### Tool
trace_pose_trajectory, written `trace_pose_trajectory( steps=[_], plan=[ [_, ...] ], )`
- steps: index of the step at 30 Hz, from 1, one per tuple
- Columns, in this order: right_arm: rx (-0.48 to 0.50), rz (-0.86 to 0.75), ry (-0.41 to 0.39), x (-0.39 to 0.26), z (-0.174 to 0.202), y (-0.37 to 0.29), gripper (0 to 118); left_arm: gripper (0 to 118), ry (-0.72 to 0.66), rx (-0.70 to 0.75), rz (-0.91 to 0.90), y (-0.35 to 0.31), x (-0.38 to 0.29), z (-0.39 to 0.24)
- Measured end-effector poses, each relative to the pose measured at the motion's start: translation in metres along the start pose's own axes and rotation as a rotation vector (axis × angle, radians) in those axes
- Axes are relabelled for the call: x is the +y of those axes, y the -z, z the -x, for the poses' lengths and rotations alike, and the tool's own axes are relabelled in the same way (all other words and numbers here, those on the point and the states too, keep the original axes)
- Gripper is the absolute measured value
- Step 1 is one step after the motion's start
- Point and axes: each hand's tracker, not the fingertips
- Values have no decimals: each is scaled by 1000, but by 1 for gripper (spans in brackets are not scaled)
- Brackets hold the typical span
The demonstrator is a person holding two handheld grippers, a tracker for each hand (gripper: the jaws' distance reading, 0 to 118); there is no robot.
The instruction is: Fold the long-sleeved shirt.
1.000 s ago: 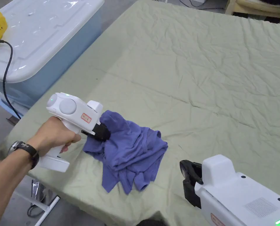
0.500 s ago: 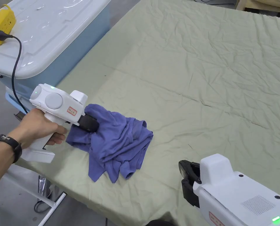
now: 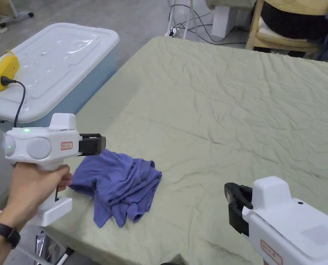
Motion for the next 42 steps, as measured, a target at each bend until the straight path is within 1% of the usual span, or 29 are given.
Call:
trace_pose_trajectory(
  steps=[2,3,4,5,6,7,10,11,13,14,18,21,24,27,29,32,35,42],
  plan=[
    [-41,-54,24,6,-14,-25,1,83,-11,5,-103,-31,3,-31],
    [-65,-82,34,9,-21,-38,1,75,-1,-13,-148,-43,5,-46],
    [-89,-109,38,12,-27,-51,1,66,14,-38,-161,-56,6,-61],
    [-125,-137,41,14,-34,-65,1,52,28,-39,-205,-70,6,-81],
    [-156,-160,43,17,-41,-78,1,33,59,-63,-242,-82,5,-99],
    [-181,-182,44,19,-47,-90,1,23,81,-83,-268,-90,6,-116],
    [-263,-253,43,27,-65,-129,1,4,153,-122,-316,-113,4,-169],
    [-301,-274,34,29,-71,-143,1,1,165,-167,-331,-111,4,-181],
    [-368,-294,25,33,-81,-165,1,1,174,-224,-337,-121,4,-209],
    [-406,-316,21,34,-87,-177,1,0,159,-231,-341,-127,5,-224],
    [-528,-367,41,38,-112,-213,1,0,185,-239,-384,-143,8,-281],
    [-584,-384,69,42,-132,-231,1,0,178,-254,-411,-154,14,-310],
    [-625,-384,81,45,-150,-240,1,0,172,-240,-450,-164,22,-328],
    [-657,-375,85,46,-166,-242,1,0,193,-200,-473,-169,30,-339],
    [-654,-370,104,46,-177,-241,1,0,192,-184,-490,-170,36,-340],
    [-653,-356,112,47,-189,-236,1,0,196,-176,-502,-172,45,-340],
    [-650,-343,108,48,-193,-232,1,0,196,-155,-502,-171,48,-339],
    [-645,-346,119,54,-196,-230,1,0,177,-166,-473,-169,43,-339]
  ],
)
